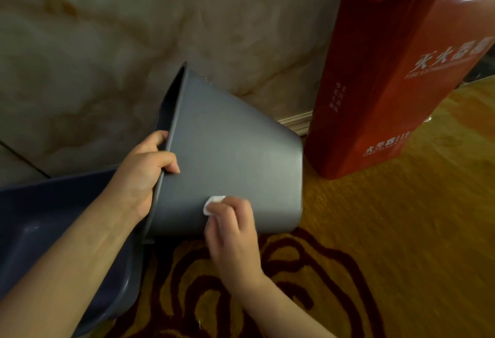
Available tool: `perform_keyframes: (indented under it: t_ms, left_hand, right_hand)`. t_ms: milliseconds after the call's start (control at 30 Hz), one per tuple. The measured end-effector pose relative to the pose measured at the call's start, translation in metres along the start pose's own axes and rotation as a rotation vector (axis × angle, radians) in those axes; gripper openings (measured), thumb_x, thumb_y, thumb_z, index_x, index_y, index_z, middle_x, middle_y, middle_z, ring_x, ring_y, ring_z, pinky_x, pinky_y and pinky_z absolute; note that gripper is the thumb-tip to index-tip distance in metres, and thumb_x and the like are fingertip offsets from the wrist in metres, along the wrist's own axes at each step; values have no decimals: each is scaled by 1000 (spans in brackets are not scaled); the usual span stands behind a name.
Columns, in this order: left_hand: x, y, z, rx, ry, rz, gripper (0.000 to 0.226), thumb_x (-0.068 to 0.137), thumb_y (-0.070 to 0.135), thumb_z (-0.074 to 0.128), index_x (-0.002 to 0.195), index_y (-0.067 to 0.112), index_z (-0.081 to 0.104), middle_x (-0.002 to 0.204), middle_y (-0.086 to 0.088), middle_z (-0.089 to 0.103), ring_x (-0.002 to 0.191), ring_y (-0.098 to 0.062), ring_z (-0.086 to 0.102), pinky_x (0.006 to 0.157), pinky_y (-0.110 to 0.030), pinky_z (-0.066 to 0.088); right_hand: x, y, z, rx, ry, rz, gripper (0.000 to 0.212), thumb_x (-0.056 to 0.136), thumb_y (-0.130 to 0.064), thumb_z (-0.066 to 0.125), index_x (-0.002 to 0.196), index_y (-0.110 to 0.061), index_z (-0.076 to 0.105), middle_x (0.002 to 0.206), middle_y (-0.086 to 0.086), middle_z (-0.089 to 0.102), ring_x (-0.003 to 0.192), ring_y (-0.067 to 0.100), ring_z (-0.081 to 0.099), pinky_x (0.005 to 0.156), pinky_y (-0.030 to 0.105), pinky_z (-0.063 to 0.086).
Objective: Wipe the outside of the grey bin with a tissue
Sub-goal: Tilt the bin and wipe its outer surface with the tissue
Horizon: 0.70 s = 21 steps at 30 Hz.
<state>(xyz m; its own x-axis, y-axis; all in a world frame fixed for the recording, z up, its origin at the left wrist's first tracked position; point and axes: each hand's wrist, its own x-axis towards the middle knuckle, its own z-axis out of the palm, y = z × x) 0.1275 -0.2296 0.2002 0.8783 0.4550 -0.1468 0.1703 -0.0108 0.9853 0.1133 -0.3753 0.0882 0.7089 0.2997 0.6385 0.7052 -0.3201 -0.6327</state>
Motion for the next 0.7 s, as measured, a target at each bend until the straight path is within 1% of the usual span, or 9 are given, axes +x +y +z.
perform_keyframes:
  t_ms: [133, 200, 267, 333, 433, 533, 600, 633, 700]
  left_hand:
    - [-1, -3, -5, 18, 2, -12, 49, 57, -9, 40, 70, 32, 62, 71, -1, 63, 66, -19, 57, 44, -24, 45]
    - [-2, -4, -7, 19, 0, -14, 49, 58, -11, 39, 78, 29, 60, 75, -3, 63, 67, -19, 58, 47, -26, 44]
    - [-5, -5, -6, 24, -15, -6, 50, 58, -12, 39, 78, 30, 59, 69, 0, 65, 62, -14, 59, 46, -24, 44]
    - [-10, -4, -3, 45, -69, 7, 47, 53, -7, 43, 74, 31, 60, 61, 5, 65, 58, -9, 60, 46, -21, 45]
    - [-19, 0, -9, 93, -202, -9, 53, 42, 1, 50, 85, 30, 63, 68, 2, 68, 69, -16, 62, 57, -24, 48]
    - [-22, 19, -21, 56, -452, -114, 76, 39, 20, 79, 110, 37, 59, 92, 3, 75, 87, -15, 69, 69, -26, 56]
    - [-19, 39, -17, 41, -558, -75, 79, 44, 35, 87, 115, 46, 55, 106, 2, 73, 97, -13, 68, 69, -23, 56]
    - [-14, 48, -11, 39, -543, -22, 74, 53, 35, 84, 119, 44, 52, 109, 3, 72, 99, -12, 67, 69, -20, 55]
    - [-2, 61, 7, 64, -407, 64, 53, 73, 20, 70, 123, 25, 53, 103, 2, 74, 91, -9, 69, 67, -20, 56]
  right_hand:
    - [-6, 51, -18, -56, 123, 267, 28, 79, 7, 62, 98, -11, 52, 101, 2, 46, 89, 8, 45, 84, 2, 33]
    - [-14, 79, -32, -109, 166, 422, 24, 78, 13, 60, 97, -1, 56, 100, 8, 47, 89, 12, 44, 83, 3, 32]
    - [-14, 98, -47, -144, 211, 615, 15, 84, 7, 56, 99, 4, 56, 102, 17, 50, 87, 17, 46, 78, 11, 37]
    - [-4, 105, -56, -148, 278, 711, 14, 89, -2, 53, 102, 2, 57, 105, 17, 51, 82, 11, 47, 71, 0, 35]
    - [35, 79, -60, -91, 328, 498, 12, 88, -4, 55, 100, -6, 57, 99, 8, 52, 84, 9, 48, 72, -3, 34]
    - [65, 40, -56, -3, 292, 207, 13, 85, 0, 55, 96, -8, 57, 95, 2, 50, 88, -1, 44, 83, 2, 33]
    - [66, 22, -52, 19, 259, 94, 11, 85, -4, 52, 95, -9, 56, 96, 1, 48, 88, -3, 43, 86, 3, 32]
    - [60, 16, -48, 22, 230, 66, 11, 85, -7, 52, 95, -9, 56, 96, 0, 49, 89, -2, 43, 86, 4, 32]
    - [45, 11, -40, 28, 150, 48, 11, 85, -6, 54, 95, -10, 56, 97, 0, 50, 90, 0, 45, 84, 8, 36]
